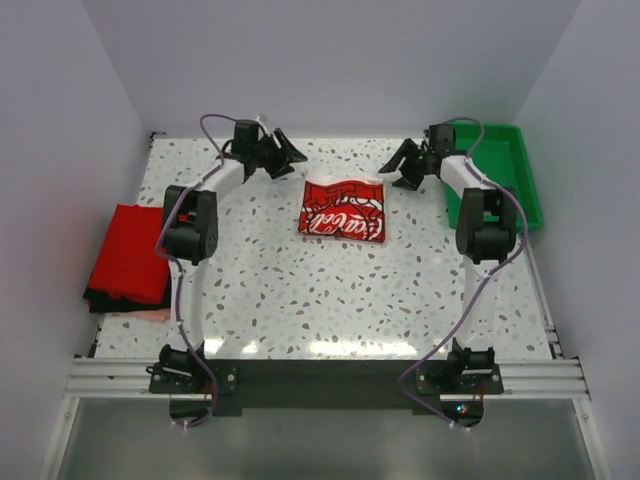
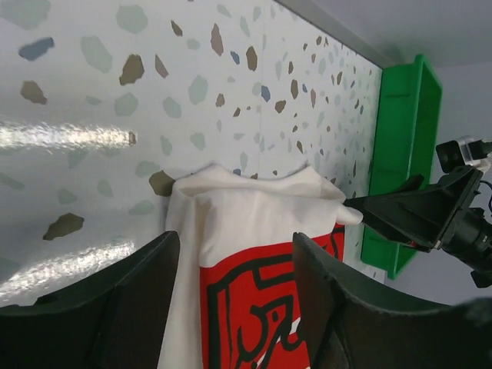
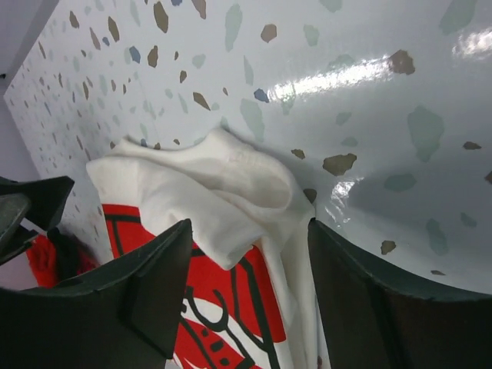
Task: Fold and stack the t-shirts
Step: Fold the tshirt
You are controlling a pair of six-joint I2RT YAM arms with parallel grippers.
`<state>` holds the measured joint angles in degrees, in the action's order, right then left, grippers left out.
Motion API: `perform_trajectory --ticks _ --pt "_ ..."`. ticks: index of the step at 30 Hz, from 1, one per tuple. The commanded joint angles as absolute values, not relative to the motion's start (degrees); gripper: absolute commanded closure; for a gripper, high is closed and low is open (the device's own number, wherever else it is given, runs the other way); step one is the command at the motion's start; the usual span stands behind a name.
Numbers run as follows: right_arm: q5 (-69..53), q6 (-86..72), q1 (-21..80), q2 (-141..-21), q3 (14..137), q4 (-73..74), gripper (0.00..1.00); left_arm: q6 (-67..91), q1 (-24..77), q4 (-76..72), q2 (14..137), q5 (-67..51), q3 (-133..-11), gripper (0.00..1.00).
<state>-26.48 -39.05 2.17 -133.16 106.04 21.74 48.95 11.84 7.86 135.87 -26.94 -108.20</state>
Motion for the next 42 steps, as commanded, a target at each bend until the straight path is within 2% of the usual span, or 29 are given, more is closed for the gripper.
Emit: perform_trajectory --ticks 1,4,8,12,18,22,28,36,39,42 --pt "-23.84 -37.44 1.84 -126.07 107.86 19.78 0.34 49.31 10.11 -2.98 127.38 -29.19 -102.69 0.34" --pt "-19.53 -35.43 4.03 -121.04 101.53 19.77 0.33 49.04 10.98 -3.16 124.46 -26.03 -96.62 0.34" --pt "-6.20 -29.81 9.83 -116.38 97.30 25.29 0.32 45.45 14.41 4.46 122.34 -17.59 -93.96 0.35" --pt "5.06 -26.72 16.94 -118.64 98.43 29.96 0.30 44.04 17.22 8.17 124.01 -11.61 -93.43 0.37" --pt "12.56 -23.56 21.52 -125.41 101.34 33.84 0.28 42.54 21.61 10.46 127.44 -6.94 -92.82 0.39" --pt "14.32 -22.68 23.73 -125.95 99.33 35.77 0.28 44.12 23.63 12.21 126.57 -3.62 -89.32 0.48" --pt "13.80 -23.47 27.51 -117.80 85.01 32.00 0.28 48.86 26.71 10.81 117.01 -0.97 -75.01 0.65" --pt "9.59 -28.03 36.73 -102.15 63.74 27.25 0.29 54.40 33.38 7.38 99.95 1.75 -52.24 0.67" --pt "7.04 -31.19 40.33 -94.33 55.75 25.67 0.29 56.33 35.24 8.52 89.60 3.51 -45.47 0.67" --pt "6.68 -32.17 40.61 -86.43 53.97 26.36 0.28 55.81 35.16 10.71 83.86 5.44 -42.54 0.64"
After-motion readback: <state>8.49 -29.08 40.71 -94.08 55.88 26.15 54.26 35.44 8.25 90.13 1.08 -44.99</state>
